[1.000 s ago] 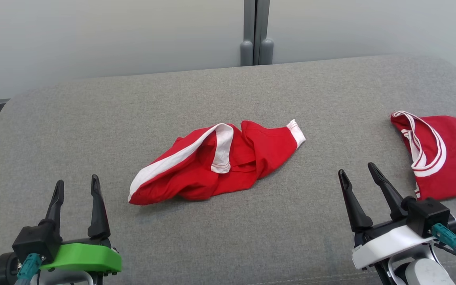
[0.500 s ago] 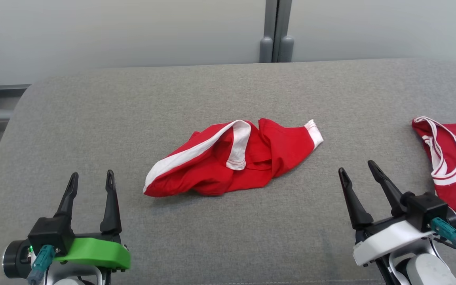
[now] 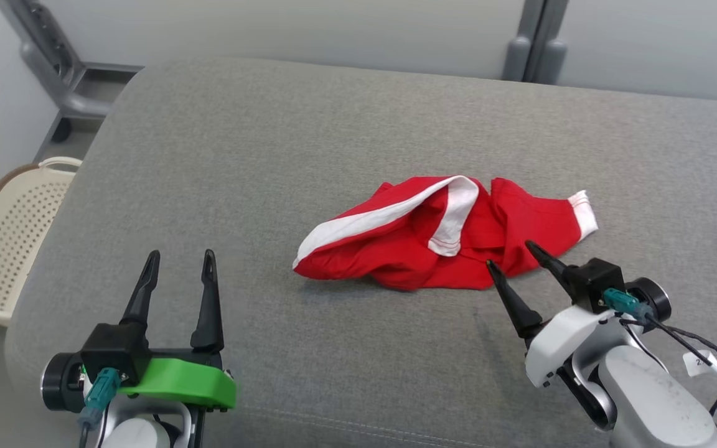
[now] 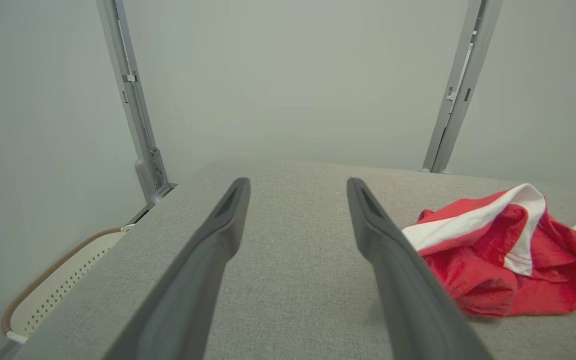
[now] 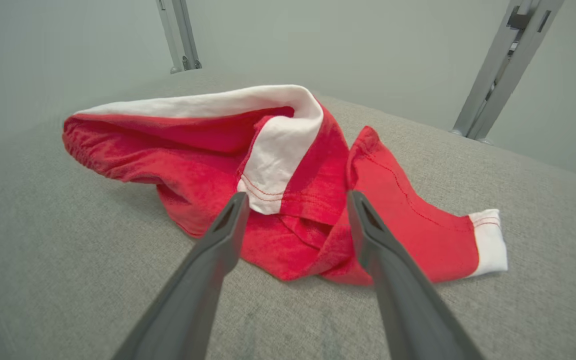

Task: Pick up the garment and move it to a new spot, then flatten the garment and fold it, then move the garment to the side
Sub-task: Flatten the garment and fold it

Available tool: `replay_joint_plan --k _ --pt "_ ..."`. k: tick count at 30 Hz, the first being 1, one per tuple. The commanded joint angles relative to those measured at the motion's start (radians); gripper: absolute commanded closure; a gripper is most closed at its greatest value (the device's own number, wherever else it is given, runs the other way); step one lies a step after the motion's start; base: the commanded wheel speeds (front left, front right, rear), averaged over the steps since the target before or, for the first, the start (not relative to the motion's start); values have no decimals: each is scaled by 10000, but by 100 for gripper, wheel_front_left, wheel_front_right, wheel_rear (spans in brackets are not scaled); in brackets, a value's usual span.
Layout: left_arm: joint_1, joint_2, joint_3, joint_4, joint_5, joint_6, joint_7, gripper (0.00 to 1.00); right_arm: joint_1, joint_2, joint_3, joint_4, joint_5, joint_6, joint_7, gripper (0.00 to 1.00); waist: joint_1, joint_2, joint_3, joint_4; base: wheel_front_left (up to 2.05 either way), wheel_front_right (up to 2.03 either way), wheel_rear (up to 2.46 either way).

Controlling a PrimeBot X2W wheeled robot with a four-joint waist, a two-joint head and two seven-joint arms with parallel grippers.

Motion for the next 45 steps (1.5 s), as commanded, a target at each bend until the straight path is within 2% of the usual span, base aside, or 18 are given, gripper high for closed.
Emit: replay_joint_plan --k 1,8,14,15,16,17,23,28,33,40,45 --pt "-166 -52 16 68 -36 -48 -51 0 -208 -21 35 142 32 -12 -116 0 0 0 446 682 0 0 0" --pt "-456 -417 -103 452 -59 -247 -244 0 -1592 2 990 2074 98 -12 -331 0 0 0 811 1237 0 0 0" --pt "-738 -729 -180 773 24 -442 -346 0 -2641 213 1341 3794 97 -12 -526 0 0 0 1093 1449 0 0 0" --pt "-779 -770 -183 812 42 -461 -358 0 -2737 258 1360 3972 109 -12 -556 36 0 0 1122 1456 0 0 0" --pt "-819 -795 -189 844 57 -506 -375 0 -2833 279 1373 4151 106 -12 -587 85 0 0 1146 1457 0 0 0" --pt "-841 -821 -188 884 72 -522 -387 0 -2912 318 1364 4293 134 -12 -621 100 0 0 1170 1447 0 0 0" --pt "-852 -991 -94 1045 167 -590 -431 0 -3092 340 1468 4467 378 -12 -744 100 0 0 1188 1238 0 0 0" --pt "-795 -1019 28 1064 251 -664 -428 0 -2705 -91 1796 3309 738 -12 -763 100 0 0 1142 840 0 0 0" --pt "-668 -1021 135 1017 328 -647 -425 0 -2165 -1287 2287 1463 1339 -14 -531 100 0 0 1067 245 0 0 0" --pt "-640 -941 287 957 394 -697 -425 0 -1384 -3365 2448 -987 1848 -12 1005 100 0 0 1031 -514 0 0 0" --pt "-787 -906 262 932 428 -744 -426 0 -1049 -4369 2723 -2067 2031 -12 2000 100 0 0 1126 -775 0 0 0"
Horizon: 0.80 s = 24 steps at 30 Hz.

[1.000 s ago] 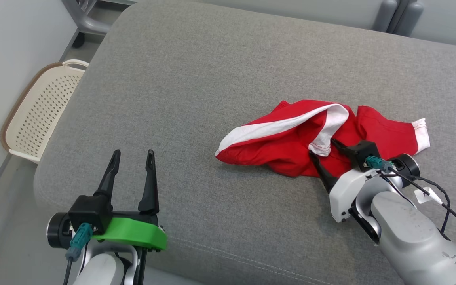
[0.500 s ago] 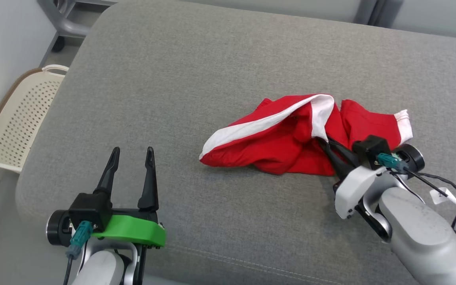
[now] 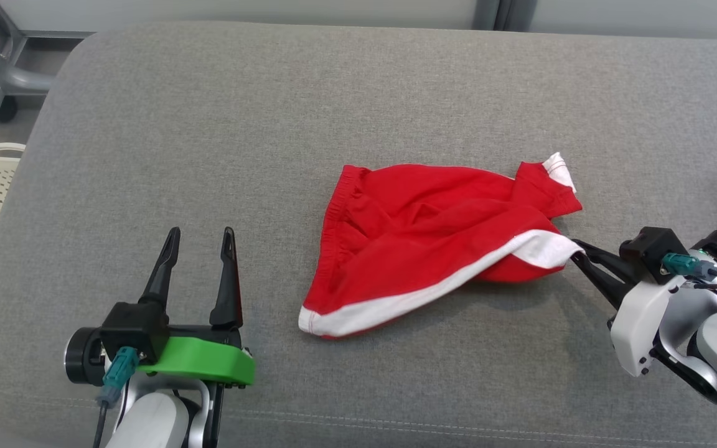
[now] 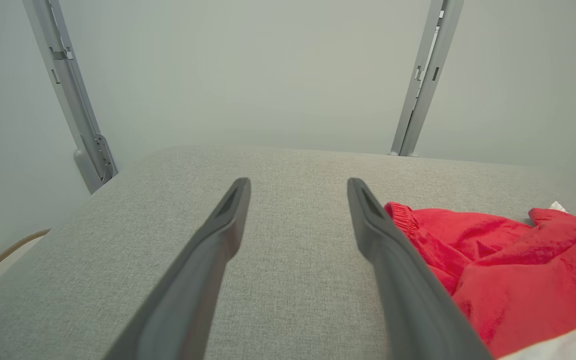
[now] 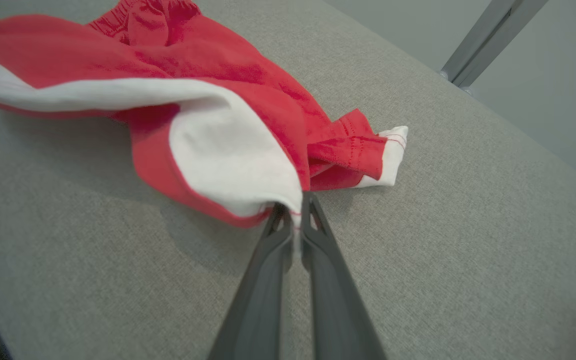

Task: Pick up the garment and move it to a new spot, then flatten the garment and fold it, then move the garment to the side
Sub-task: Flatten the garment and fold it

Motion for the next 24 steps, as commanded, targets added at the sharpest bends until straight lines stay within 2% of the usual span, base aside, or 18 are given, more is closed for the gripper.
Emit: replay_joint_plan --k 1,2,4,10,13,16,21,24 --pt "-102 29 15 6 69 -45 -30 0 161 -88 132 -117 43 -14 185 100 0 -1 73 -164 0 0 0" --pt "-118 42 7 16 77 -35 -18 0 242 -104 179 -150 172 -14 270 87 0 -1 99 -209 0 0 0" --pt "-139 53 6 20 58 0 -16 0 307 -74 259 -177 372 -12 413 0 0 -1 137 -295 0 0 0" --pt "-83 180 77 51 -7 74 14 0 810 -94 -257 -165 736 -12 259 0 0 -1 146 -607 0 0 0" --pt "5 245 109 14 -6 134 45 0 1304 -87 -938 -310 689 -12 107 0 0 -1 69 -828 0 0 0" --pt "60 323 171 -28 -41 211 110 0 1937 236 -2023 -556 744 -12 -252 0 0 -1 -28 -1055 0 0 0" --pt "170 453 327 -132 -106 338 131 0 2793 1608 -4542 -849 230 -12 -1060 0 0 -1 -241 -1419 0 0 0" --pt "254 522 454 -263 -117 452 116 0 3065 2672 -5611 -1150 -245 -11 -1426 0 0 -1 -424 -1591 0 0 0"
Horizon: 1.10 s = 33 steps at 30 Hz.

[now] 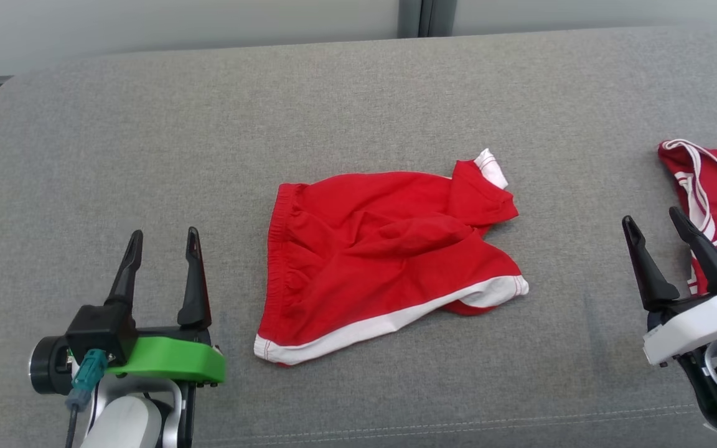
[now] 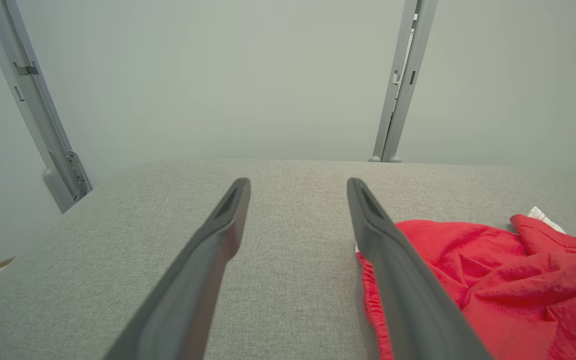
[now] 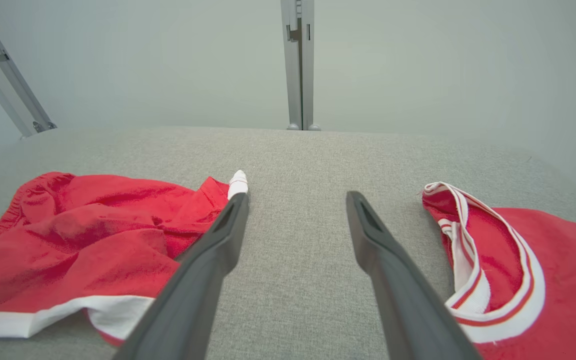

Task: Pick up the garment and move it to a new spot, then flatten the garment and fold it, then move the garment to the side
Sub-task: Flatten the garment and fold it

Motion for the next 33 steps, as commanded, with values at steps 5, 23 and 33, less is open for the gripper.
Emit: replay_joint_plan --k 5,23,33 --pt "385 233 197 -163 -62 189 -41 0 376 1502 -927 -546 -1080 -9 -368 0 0 0 -574 -405 0 0 0" --pt "2008 676 136 -340 -29 546 62 0 1848 2936 -796 -834 -2106 -9 63 0 0 0 -1739 -458 0 0 0" --pt "1961 803 74 -415 -31 584 217 0 2157 3157 -911 -1056 -2195 -9 268 0 0 0 -1822 -393 0 0 0"
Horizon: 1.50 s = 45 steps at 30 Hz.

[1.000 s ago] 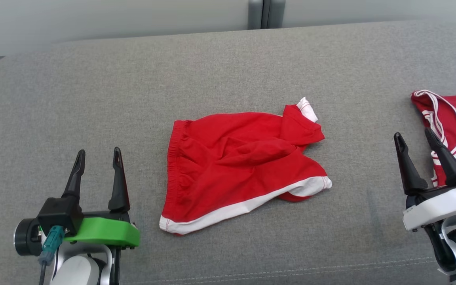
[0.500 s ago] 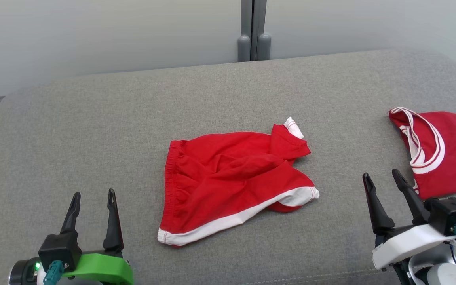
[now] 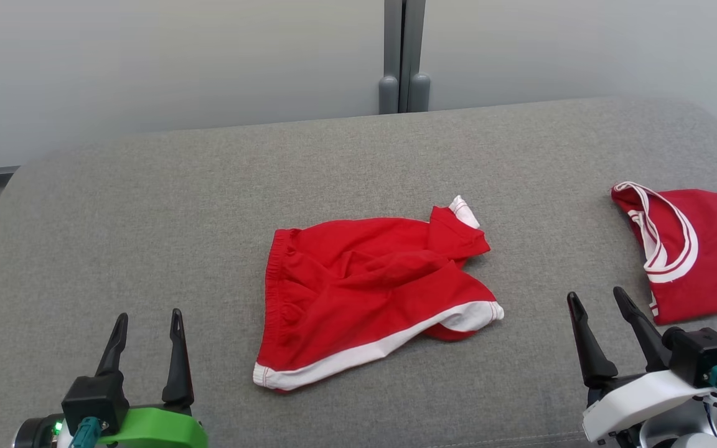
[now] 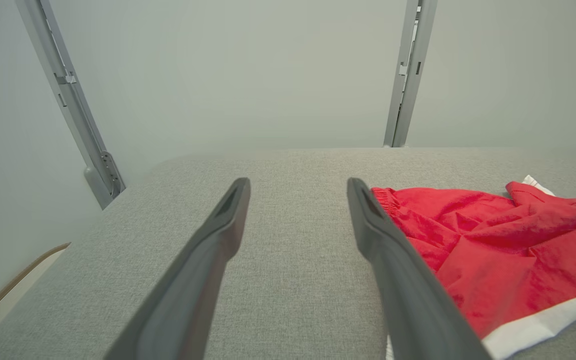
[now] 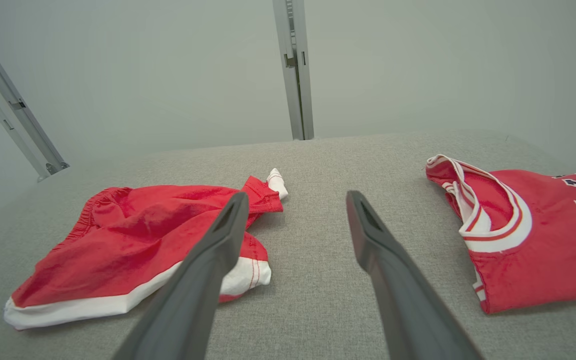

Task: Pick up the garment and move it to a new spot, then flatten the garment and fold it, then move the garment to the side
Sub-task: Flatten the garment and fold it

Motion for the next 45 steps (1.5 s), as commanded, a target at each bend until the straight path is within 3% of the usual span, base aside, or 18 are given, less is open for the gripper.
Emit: replay_joint_plan --k 1,10,17,26,35,45 --pt "-44 97 10 -5 13 54 7 0 81 27 -32 -63 -60 -9 12 0 1 0 3 16 0 0 0" --pt "-177 102 -174 -52 62 33 179 0 138 18 -56 -121 -17 -9 99 0 1 0 37 182 0 0 0" --pt "-558 -45 -899 241 -439 -705 1577 0 -163 -430 401 531 572 -9 715 0 1 0 279 371 0 0 0" --pt "-972 -471 -1671 1252 -1206 -1541 3127 0 -1023 -1242 1621 2125 1532 -7 961 0 1 0 1024 428 0 0 0" --pt "-1611 -644 -1842 1963 -1515 -2004 3427 0 -2523 -1903 3039 3273 2357 -7 521 0 1 0 1670 433 0 0 0" --pt "-2193 -832 -1921 2469 -1657 -2284 3451 0 -3888 -2221 4252 4393 3148 -9 -74 0 1 0 2333 495 0 0 0"
